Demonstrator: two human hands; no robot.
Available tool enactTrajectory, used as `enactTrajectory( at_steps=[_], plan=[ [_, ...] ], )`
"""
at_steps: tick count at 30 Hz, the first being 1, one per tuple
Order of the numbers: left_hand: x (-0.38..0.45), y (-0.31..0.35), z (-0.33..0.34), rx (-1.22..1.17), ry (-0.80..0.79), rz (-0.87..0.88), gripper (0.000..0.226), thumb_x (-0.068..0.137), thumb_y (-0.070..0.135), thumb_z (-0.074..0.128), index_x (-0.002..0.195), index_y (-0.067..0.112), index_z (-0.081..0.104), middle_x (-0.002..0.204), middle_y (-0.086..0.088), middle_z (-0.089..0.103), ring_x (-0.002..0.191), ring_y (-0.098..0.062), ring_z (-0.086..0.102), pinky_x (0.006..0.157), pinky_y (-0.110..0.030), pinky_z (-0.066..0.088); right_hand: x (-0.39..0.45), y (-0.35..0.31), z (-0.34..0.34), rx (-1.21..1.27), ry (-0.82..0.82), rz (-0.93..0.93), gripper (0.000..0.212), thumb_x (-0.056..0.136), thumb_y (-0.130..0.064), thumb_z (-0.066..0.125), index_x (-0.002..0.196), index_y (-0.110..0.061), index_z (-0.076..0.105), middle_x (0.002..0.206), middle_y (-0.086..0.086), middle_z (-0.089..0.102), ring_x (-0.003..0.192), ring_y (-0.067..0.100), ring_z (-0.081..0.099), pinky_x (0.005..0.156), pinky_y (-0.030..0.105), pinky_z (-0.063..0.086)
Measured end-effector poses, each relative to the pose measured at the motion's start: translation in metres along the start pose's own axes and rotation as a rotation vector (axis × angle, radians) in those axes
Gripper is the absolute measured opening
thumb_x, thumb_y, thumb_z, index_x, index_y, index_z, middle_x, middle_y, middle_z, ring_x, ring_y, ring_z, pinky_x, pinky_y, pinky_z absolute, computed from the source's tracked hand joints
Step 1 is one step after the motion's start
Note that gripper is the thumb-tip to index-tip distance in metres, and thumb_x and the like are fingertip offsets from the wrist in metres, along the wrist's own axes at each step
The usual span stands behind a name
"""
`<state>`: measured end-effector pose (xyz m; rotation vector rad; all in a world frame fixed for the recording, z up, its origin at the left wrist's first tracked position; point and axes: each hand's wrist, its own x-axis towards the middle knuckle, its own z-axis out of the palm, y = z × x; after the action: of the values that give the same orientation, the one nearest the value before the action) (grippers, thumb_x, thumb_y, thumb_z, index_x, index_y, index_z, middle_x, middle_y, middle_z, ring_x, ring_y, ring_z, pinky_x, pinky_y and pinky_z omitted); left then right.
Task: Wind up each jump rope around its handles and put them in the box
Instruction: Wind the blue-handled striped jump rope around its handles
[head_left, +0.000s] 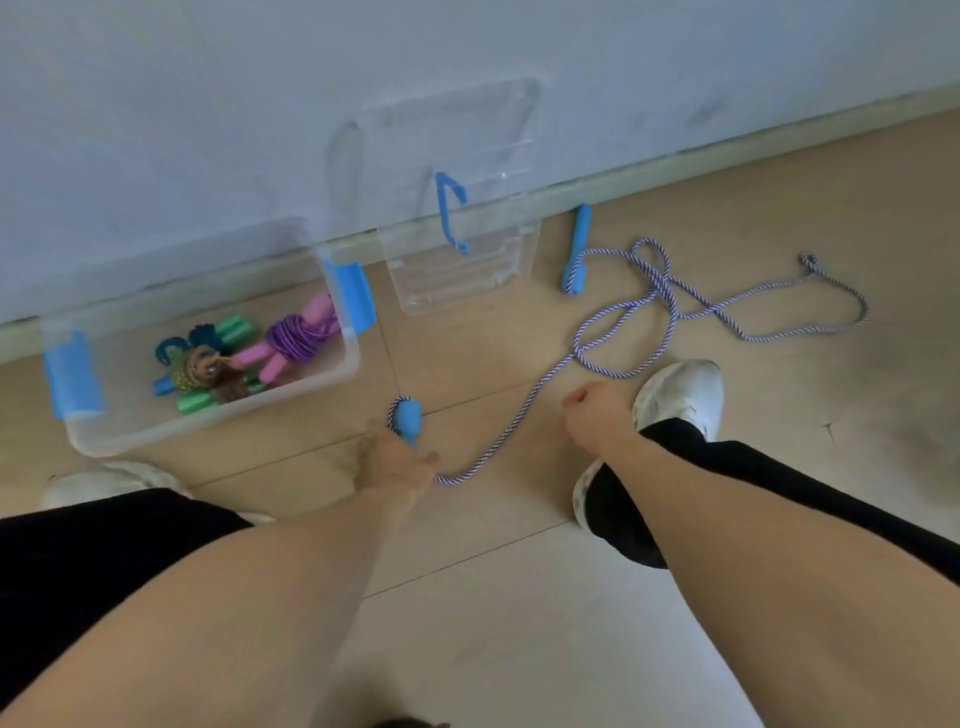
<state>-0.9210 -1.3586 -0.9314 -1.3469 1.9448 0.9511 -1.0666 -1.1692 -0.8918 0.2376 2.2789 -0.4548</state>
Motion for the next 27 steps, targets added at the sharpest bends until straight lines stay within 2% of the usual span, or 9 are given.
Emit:
enactTrajectory(
  at_steps=[3, 6, 9, 12, 15, 19, 23, 25, 27],
  plan=[
    [0.014, 0.018, 0.02, -0.081, 0.059, 0.02, 0.052, 0.084, 0.022, 0.071, 0.121, 0.001, 0.042, 0.12, -0.019, 0.058, 0.107, -0.037, 0.059, 0.079, -0.039, 0.045, 0.043, -0.014, -0.022, 0.014, 0.258, -0.082, 0.02, 0.089, -0.011, 0.05, 0.102, -0.004, 0.064, 0.109, 0.017, 0.064, 0.102, 0.034, 0.06, 0.076, 0.03, 0.044],
    [0.025, 0.028, 0.031, -0.149, 0.044, 0.038, 0.036, 0.086, 0.016, 0.065, 0.117, 0.003, 0.05, 0.108, -0.017, 0.064, 0.095, -0.036, 0.063, 0.075, -0.038, 0.046, 0.079, -0.041, -0.037, -0.028, 0.421, -0.169, 0.035, 0.086, -0.018, 0.056, 0.12, -0.011, 0.056, 0.13, 0.014, 0.047, 0.115, 0.03, 0.05, 0.091, 0.035, 0.042],
    [0.037, 0.016, 0.03, -0.261, -0.138, 0.091, 0.028, 0.078, 0.01, 0.062, 0.105, 0.011, 0.053, 0.087, -0.013, 0.066, 0.069, -0.029, 0.059, 0.063, -0.036, 0.051, 0.116, -0.068, -0.06, -0.165, 0.537, -0.212, 0.055, 0.083, -0.031, 0.061, 0.134, -0.017, 0.045, 0.138, 0.012, 0.039, 0.129, 0.031, 0.038, 0.104, 0.043, 0.034],
    [0.045, 0.004, 0.006, -0.167, -0.242, 0.119, 0.019, 0.064, 0.014, 0.055, 0.082, 0.015, 0.054, 0.058, -0.004, 0.058, 0.049, -0.022, 0.049, 0.049, -0.027, 0.039, 0.139, -0.076, -0.064, -0.298, 0.322, -0.192, 0.074, 0.08, -0.038, 0.064, 0.145, -0.025, 0.03, 0.139, 0.013, 0.038, 0.13, 0.035, 0.04, 0.105, 0.049, 0.034],
    [0.051, 0.006, -0.006, -0.242, -0.377, 0.076, 0.022, 0.06, 0.024, 0.056, 0.075, 0.009, 0.05, 0.044, -0.003, 0.05, 0.035, -0.019, 0.035, 0.045, -0.027, 0.03, 0.134, -0.065, -0.046, -0.332, 0.255, -0.192, 0.07, 0.08, -0.032, 0.066, 0.14, -0.03, 0.031, 0.126, 0.014, 0.045, 0.118, 0.037, 0.048, 0.095, 0.05, 0.039],
    [0.041, 0.025, -0.011, -0.082, -0.528, 0.184, 0.029, 0.094, 0.045, 0.056, 0.089, 0.017, 0.049, 0.061, -0.006, 0.049, 0.034, -0.017, 0.035, 0.038, -0.022, 0.031, 0.09, -0.036, -0.003, -0.326, 0.214, -0.175, 0.052, 0.081, -0.013, 0.056, 0.128, -0.024, 0.037, 0.116, 0.011, 0.047, 0.107, 0.037, 0.056, 0.091, 0.048, 0.042],
    [0.013, 0.038, -0.032, 0.204, -0.626, 0.353, 0.029, 0.092, 0.048, 0.056, 0.087, 0.02, 0.051, 0.072, -0.01, 0.049, 0.035, -0.017, 0.041, 0.04, -0.023, 0.037, 0.025, -0.027, 0.018, -0.256, -0.047, -0.046, 0.047, 0.082, -0.023, 0.059, 0.124, -0.013, 0.039, 0.114, 0.014, 0.06, 0.103, 0.034, 0.062, 0.089, 0.039, 0.05],
    [-0.009, 0.043, -0.051, 0.222, -0.688, 0.259, 0.027, 0.087, 0.039, 0.058, 0.088, 0.013, 0.055, 0.075, -0.012, 0.056, 0.042, -0.022, 0.055, 0.046, -0.027, 0.048, -0.009, -0.04, 0.006, -0.269, -0.279, -0.041, 0.032, 0.079, -0.034, 0.063, 0.1, -0.014, 0.051, 0.087, 0.011, 0.063, 0.073, 0.027, 0.062, 0.067, 0.03, 0.051],
    [-0.032, 0.05, -0.075, 0.252, -0.734, 0.171, 0.027, 0.086, 0.035, 0.053, 0.09, 0.008, 0.057, 0.078, -0.011, 0.061, 0.052, -0.025, 0.062, 0.054, -0.029, 0.054, -0.042, -0.058, -0.017, -0.236, -0.466, -0.041, 0.03, 0.076, -0.043, 0.063, 0.074, -0.017, 0.05, 0.058, 0.006, 0.05, 0.045, 0.021, 0.043, 0.047, 0.023, 0.035]
  ],
)
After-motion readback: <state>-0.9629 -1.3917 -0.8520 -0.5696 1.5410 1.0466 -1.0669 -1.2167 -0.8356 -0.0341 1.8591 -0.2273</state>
